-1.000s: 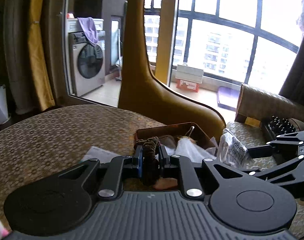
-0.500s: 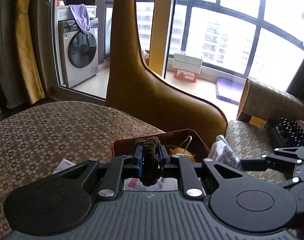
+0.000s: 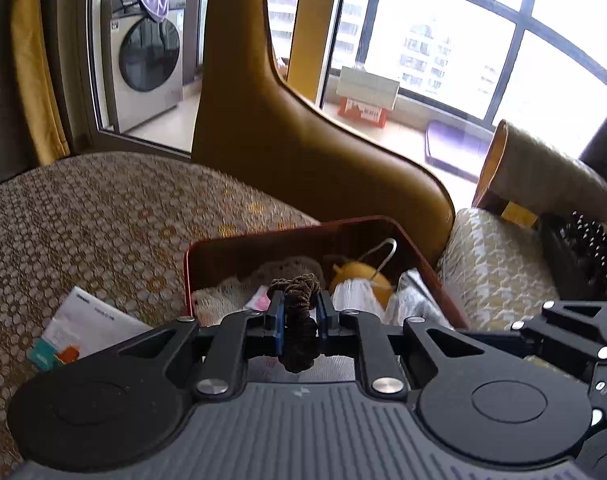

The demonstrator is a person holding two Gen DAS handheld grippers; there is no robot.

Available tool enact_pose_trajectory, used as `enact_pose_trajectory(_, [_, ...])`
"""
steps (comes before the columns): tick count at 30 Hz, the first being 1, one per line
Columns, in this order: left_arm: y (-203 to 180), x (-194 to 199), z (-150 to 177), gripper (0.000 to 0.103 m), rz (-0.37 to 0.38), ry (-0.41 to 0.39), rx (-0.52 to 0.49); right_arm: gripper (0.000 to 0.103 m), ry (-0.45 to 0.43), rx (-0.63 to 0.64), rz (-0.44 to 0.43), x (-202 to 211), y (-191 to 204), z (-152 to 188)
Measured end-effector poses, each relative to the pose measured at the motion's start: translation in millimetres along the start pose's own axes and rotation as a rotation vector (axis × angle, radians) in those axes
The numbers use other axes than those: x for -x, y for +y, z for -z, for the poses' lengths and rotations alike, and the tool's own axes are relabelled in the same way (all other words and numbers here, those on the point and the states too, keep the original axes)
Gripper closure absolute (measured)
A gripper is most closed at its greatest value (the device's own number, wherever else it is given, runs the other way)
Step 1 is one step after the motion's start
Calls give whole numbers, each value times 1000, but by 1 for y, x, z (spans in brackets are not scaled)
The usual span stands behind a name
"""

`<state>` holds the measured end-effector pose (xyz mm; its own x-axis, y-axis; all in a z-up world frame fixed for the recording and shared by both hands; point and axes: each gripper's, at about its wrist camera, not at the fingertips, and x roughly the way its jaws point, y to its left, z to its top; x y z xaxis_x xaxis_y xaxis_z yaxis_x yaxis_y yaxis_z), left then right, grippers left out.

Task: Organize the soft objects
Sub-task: 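Carry the swab pack and hair tie over the brown box with both tools, then open both tools to drop the swab pack and hair tie into the box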

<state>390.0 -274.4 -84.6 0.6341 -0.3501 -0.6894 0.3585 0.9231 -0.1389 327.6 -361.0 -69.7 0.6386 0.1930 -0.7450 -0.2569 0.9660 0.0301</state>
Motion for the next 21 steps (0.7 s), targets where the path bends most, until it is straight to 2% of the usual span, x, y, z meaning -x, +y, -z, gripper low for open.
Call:
enact_pose_trajectory(8, [2,-9,7,87,-22,35,14,35,4,-12,0,-4,-3,2])
enact_pose_trajectory(12, [2,-7,10,82,-25,36,12,29,0,-8,2,-4,-1,3])
enact_pose_trajectory(14, [2,-6,11,76,-31,35,12,28,-2,-9,2,-4,0,3])
enact_pose_trajectory(15, [1,-6,11,67,-35,32,11,26,-2,-9,3,-4,0,3])
enact_pose_trajectory(16, [1,-4,12,51,-40,27,10,25,-4,-7,5,-3,1,4])
enact_pose_trajectory(18, [1,1,12,30,-61,2,6,23,-9,1,6,-2,2,4])
enact_pose_trajectory(21, [2,7,12,29,-48,-13,-1,22,-16,6,11,0,4,5])
